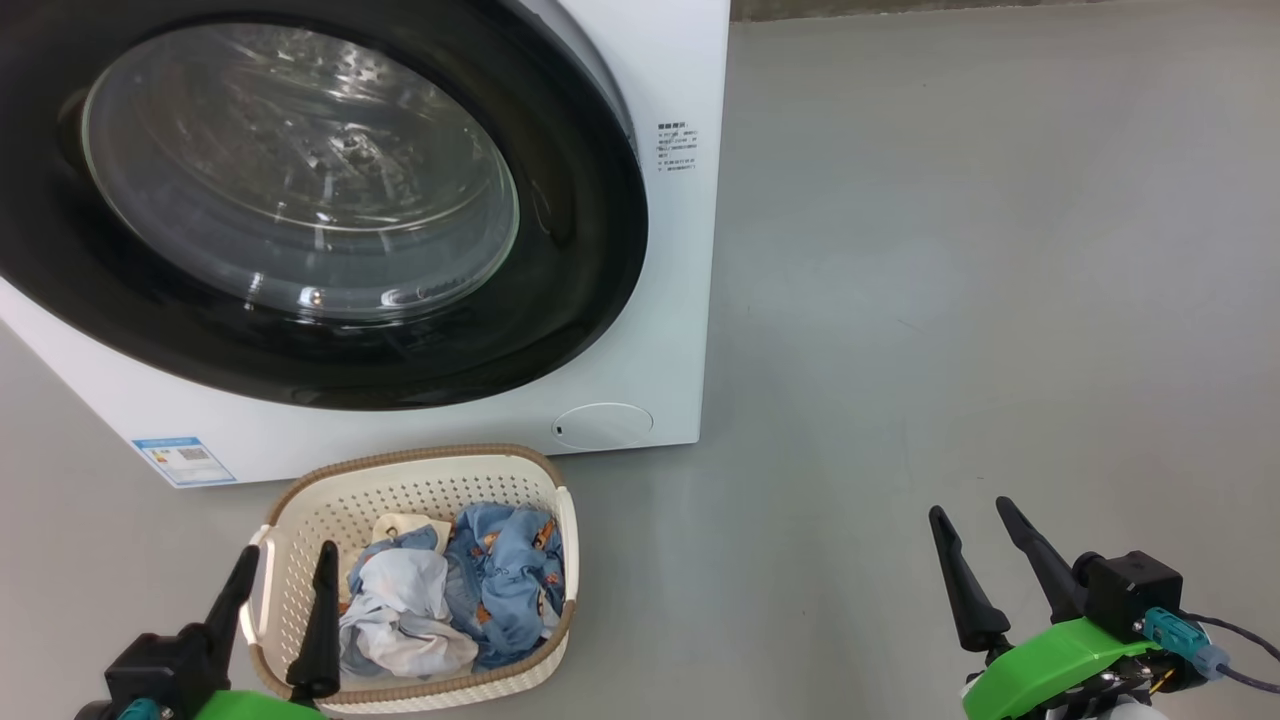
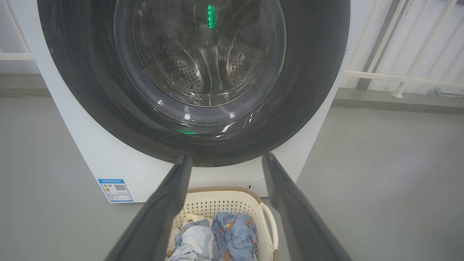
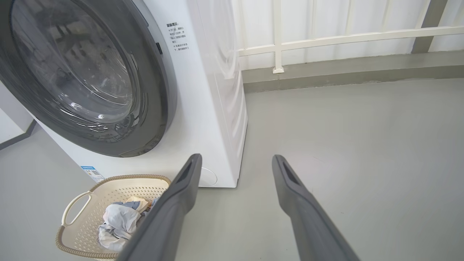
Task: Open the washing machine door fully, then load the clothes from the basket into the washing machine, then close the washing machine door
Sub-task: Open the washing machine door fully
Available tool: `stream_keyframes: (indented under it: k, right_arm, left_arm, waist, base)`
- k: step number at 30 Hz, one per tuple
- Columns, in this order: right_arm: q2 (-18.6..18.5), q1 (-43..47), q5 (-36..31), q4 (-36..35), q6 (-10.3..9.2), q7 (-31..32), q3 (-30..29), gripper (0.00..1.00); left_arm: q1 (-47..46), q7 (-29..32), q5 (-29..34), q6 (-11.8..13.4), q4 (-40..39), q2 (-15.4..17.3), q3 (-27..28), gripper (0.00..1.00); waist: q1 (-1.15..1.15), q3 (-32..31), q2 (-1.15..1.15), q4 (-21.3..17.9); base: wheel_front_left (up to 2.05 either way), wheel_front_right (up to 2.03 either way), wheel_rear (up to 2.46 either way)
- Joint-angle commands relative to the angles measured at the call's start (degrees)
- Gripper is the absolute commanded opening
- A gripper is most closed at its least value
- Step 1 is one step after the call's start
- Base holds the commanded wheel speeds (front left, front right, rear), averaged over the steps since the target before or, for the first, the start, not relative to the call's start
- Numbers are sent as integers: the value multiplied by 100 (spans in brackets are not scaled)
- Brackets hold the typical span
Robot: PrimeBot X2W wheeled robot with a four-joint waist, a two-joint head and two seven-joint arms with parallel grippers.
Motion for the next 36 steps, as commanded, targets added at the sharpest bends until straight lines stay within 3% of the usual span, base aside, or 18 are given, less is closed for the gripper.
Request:
stream_keyframes:
  k: [1, 5, 8, 9, 13, 21, 29, 32, 36]
  right_arm:
    - [-19, -222, 5, -150, 7, -75, 131, 100]
    - [-12, -258, 46, -136, 7, -75, 183, 100]
    - [18, -327, 241, -145, 7, -75, 217, 11]
    - [35, -362, 345, -163, 7, -75, 212, 0]
    - [148, -556, 1076, -285, 7, -75, 146, 0]
    - [221, -1329, 3152, -816, 7, -76, 74, 0]
    - [-284, -2362, 5237, -992, 7, -59, 597, 0]
    - [-557, -2748, 6048, -936, 7, 196, 738, 0]
    - [-820, -3084, 6658, -828, 7, 674, 810, 0]
  left_arm:
    - [-239, -61, -30, -9, -122, 133, 181, 100]
    - [-216, -61, -42, -9, -143, 110, 165, 100]
    - [-196, -61, -57, -9, -155, 83, 151, 100]
    - [-190, -61, -60, -9, -162, 71, 144, 100]
    - [-195, -61, -82, -9, -191, 26, 122, 100]
    - [-351, -61, -161, -9, -237, -52, 53, 100]
    - [-734, -61, -241, -9, -279, -147, -144, 100]
    - [-852, -61, -278, -9, -287, -163, -224, 100]
    - [-951, -61, -332, -9, -279, -191, -274, 100]
  waist:
    - [0, 1, 0, 4]
    - [0, 11, 0, 14]
    - [0, 23, 0, 23]
    - [0, 31, 0, 28]
    - [0, 81, 0, 65]
    - [0, 352, 0, 216]
    - [0, 798, 0, 520]
    - [0, 978, 0, 654]
    - [0, 1142, 0, 785]
  base:
    - [0, 0, 0]
    - [0, 0, 0]
    - [0, 0, 0]
    - [0, 0, 0]
    - [0, 0, 0]
    - [0, 0, 0]
    - [0, 0, 0]
    - [0, 0, 0]
    - [0, 0, 0]
